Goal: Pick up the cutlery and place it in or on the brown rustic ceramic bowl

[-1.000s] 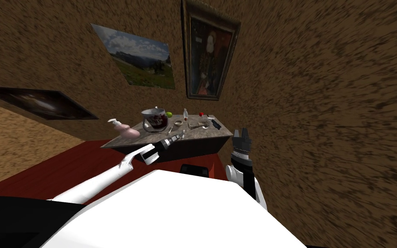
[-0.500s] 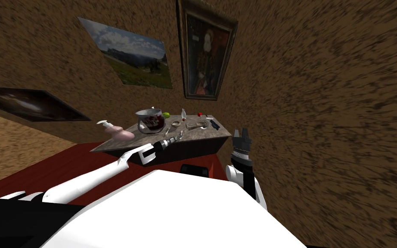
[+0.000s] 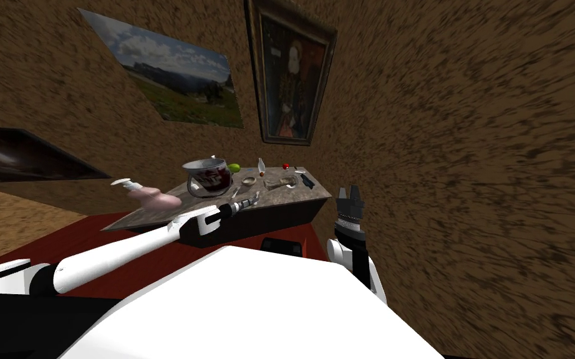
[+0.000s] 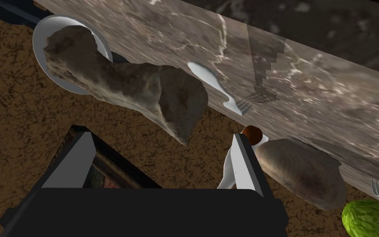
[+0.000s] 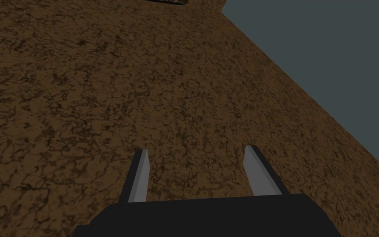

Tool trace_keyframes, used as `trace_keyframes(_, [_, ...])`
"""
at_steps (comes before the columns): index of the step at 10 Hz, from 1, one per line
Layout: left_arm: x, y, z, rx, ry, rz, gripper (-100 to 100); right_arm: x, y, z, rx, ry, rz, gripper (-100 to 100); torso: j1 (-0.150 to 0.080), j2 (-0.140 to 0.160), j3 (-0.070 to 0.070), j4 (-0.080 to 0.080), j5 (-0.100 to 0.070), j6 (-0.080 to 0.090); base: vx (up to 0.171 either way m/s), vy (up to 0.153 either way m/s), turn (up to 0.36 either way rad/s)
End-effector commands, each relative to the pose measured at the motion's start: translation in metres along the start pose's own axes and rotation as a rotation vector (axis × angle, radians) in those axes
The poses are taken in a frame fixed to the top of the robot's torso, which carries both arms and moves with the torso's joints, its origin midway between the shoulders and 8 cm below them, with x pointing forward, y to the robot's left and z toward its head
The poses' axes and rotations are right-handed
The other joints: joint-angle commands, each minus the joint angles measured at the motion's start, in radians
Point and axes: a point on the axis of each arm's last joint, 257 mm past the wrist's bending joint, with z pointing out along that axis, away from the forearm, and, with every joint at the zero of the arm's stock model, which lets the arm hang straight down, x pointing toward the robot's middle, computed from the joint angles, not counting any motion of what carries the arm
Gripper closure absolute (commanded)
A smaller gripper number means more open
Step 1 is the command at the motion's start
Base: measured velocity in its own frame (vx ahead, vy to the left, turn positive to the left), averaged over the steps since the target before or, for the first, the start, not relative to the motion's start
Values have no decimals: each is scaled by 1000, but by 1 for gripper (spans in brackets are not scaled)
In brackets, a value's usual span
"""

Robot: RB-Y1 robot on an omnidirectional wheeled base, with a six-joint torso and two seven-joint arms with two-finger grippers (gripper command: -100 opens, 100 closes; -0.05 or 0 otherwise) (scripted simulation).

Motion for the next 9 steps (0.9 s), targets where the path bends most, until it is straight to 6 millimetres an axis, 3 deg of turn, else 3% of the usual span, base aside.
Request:
trace_keyframes(1, [0, 16, -5, -33, 14, 17, -100, 0, 0, 0, 0, 0, 0, 0, 0, 0, 0, 0, 0, 0, 60, -54, -35])
trace_keyframes(5, [-3, 88, -23, -199, 74, 77, -100, 0, 0, 0, 0, 0, 0, 0, -1, 0, 0, 0, 0, 0, 85, -73, -97])
trace_keyframes(9, [-8, 145, -46, -334, 113, 106, -100, 0, 0, 0, 0, 0, 0, 0, 0, 1, 1, 0, 0, 0, 80, -73, -92])
